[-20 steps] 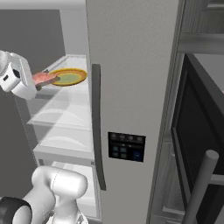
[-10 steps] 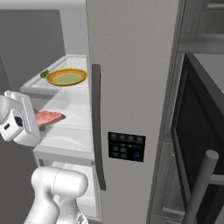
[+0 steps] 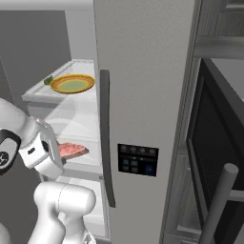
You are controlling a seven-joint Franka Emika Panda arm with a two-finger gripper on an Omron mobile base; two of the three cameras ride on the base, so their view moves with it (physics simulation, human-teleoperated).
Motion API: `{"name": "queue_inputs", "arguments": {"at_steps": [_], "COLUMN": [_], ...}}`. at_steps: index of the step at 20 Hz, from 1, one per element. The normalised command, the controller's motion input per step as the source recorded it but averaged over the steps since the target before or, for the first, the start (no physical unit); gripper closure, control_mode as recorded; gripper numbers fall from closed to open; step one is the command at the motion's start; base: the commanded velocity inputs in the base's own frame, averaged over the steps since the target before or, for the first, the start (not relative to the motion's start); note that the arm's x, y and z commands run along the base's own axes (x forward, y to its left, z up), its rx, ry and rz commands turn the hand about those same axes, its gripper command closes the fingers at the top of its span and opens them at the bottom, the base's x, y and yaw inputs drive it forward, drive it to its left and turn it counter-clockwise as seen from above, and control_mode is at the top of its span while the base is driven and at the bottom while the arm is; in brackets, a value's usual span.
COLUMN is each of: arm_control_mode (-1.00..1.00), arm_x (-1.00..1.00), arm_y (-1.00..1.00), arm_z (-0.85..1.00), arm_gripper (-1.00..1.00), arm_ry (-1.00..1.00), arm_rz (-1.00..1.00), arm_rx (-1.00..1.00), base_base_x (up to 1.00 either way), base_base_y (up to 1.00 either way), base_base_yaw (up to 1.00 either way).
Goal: Transport the steak from the fridge to the microwave and turn on the microwave.
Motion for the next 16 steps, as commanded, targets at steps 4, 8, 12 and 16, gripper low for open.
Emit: {"name": "queue_inputs", "arguments": {"at_steps": [4,8,12,16], "arm_control_mode": [-1.00,-1.00,-1.00,-1.00], "arm_x": [0.00,0.00,0.00,-0.01], "arm_y": [-0.35,-0.14,-0.01,-0.06], "arm_z": [-0.49,-0.36,-0.10,-0.08], "arm_gripper": [1.00,1.00,1.00,1.00], "arm_ry": [0.07,0.00,0.00,0.00], "arm_rz": [0.07,0.05,0.00,0.00], "arm_rx": [0.00,0.00,0.00,0.00], "base_base_x": [0.00,0.00,0.00,0.00], "base_base_y": [0.00,0.00,0.00,0.00], "base_base_yaw": [0.00,0.00,0.00,0.00]}}
